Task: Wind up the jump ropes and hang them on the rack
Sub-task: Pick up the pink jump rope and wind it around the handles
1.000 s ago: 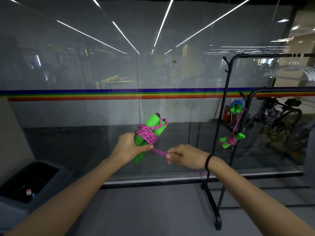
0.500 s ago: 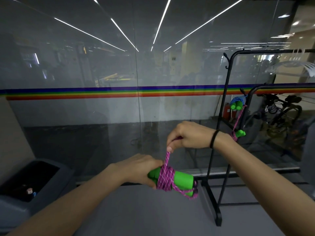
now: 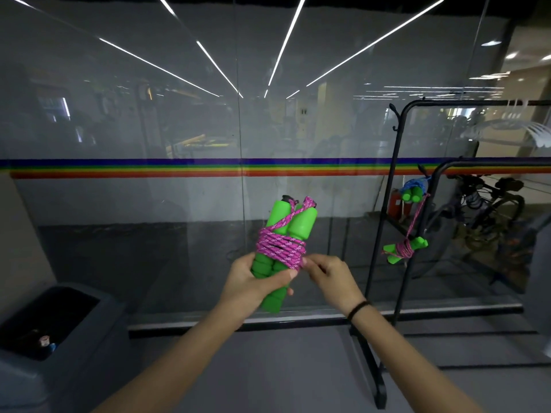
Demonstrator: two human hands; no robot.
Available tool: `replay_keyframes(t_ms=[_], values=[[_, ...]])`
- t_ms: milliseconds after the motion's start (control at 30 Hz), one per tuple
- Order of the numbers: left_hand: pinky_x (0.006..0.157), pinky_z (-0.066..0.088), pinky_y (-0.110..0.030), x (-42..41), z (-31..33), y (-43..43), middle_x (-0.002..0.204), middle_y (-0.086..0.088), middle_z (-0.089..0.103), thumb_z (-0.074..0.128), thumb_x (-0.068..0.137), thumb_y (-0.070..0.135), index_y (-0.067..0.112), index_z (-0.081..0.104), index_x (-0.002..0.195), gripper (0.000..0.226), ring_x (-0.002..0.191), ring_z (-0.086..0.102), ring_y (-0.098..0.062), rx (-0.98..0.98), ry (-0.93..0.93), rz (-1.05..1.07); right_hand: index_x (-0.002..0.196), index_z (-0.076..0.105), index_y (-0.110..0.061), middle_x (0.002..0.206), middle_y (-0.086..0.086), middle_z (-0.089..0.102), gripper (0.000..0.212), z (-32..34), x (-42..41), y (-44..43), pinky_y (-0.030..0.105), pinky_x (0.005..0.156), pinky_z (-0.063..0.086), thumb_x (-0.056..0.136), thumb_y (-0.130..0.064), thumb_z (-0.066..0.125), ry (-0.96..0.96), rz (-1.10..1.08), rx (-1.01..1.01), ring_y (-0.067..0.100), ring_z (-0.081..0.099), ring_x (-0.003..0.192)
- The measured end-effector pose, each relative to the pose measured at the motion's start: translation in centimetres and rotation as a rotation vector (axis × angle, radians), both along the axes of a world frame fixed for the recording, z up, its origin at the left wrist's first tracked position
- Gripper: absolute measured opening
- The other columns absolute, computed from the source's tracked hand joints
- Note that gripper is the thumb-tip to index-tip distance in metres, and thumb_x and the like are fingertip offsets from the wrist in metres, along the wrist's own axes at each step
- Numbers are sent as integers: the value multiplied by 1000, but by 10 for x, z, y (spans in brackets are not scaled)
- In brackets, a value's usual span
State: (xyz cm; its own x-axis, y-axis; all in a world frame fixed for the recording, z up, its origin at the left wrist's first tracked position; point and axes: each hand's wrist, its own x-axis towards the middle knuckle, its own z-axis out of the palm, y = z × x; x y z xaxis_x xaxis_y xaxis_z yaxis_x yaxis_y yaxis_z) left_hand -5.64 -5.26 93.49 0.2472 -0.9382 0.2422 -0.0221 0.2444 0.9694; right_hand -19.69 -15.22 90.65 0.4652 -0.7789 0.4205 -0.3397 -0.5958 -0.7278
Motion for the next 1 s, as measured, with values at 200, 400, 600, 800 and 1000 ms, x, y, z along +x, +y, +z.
replay_keyframes(t_ms=[200,400,600,800,1000], values=[[52,56,-29,3,-5,-4,68,-11,70,81,66,11,5,68,77,18,56,68,-24,25,-106,159,85,61,-14,76,-7,67,5,10,-9,35,4,64,43,84,-17,63,-149,-116,-370,2,62,74],[59,59,-41,-3,-2,-4,66,-3,71,79,59,37,16,65,76,31,61,71,-19,-16,-416,257,83,68,-10,76,-2,65,6,30,-8,47,10,65,46,79,-15,69,-245,-66,-439,5,59,70],[63,58,-43,-10,1,-1,66,-4,71,76,64,37,17,63,74,26,62,71,-17,-11,-463,238,95,69,-9,89,2,58,18,27,-1,48,14,77,47,86,-17,56,-282,-27,-479,3,56,85],[62,58,-31,-9,-5,-1,67,-1,71,76,66,40,15,64,75,29,62,70,-12,26,-484,260,93,62,-10,86,-6,61,13,25,3,50,20,73,51,85,-20,58,-293,8,-391,5,60,81],[50,43,-12,-6,-11,-2,63,3,66,77,67,31,21,59,68,21,60,63,-6,14,-563,313,91,60,-17,77,-6,65,14,25,6,46,23,72,55,80,-15,68,-340,-1,-178,7,64,72]])
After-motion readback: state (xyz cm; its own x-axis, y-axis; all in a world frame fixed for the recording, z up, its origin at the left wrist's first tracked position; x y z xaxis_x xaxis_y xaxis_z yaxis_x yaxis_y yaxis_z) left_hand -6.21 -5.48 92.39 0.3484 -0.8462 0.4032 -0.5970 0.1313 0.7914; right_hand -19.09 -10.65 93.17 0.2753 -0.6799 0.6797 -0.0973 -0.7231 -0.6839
